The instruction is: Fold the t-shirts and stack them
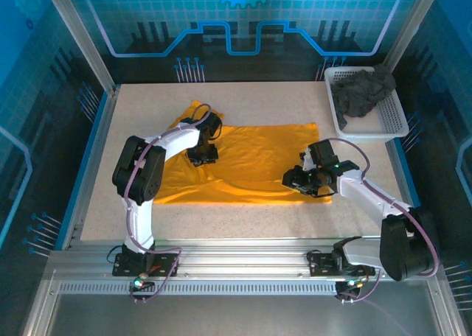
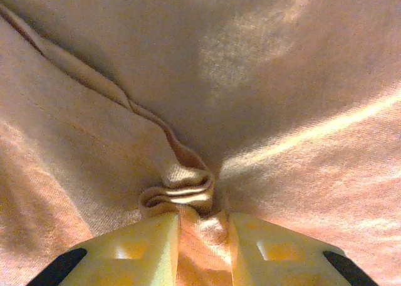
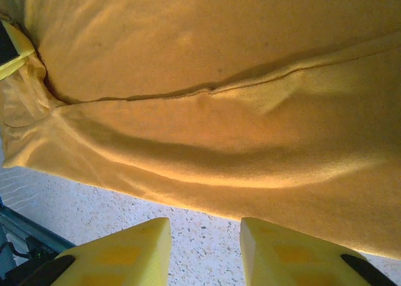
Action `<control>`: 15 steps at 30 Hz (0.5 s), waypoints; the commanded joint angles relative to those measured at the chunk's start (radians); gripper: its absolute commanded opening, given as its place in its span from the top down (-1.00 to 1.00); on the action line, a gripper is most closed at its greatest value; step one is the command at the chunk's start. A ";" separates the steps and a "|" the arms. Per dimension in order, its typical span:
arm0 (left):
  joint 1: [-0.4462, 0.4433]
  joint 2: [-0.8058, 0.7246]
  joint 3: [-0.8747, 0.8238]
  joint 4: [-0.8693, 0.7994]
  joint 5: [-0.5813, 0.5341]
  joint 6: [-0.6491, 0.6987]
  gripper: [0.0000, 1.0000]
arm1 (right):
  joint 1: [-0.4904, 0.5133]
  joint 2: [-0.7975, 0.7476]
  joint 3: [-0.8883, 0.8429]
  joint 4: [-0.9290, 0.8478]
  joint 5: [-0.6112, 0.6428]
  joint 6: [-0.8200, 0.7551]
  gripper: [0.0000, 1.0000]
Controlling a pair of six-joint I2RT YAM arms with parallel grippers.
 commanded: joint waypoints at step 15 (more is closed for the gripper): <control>-0.035 -0.073 0.032 -0.060 -0.029 -0.016 0.95 | -0.011 0.008 -0.001 0.006 -0.015 -0.005 0.28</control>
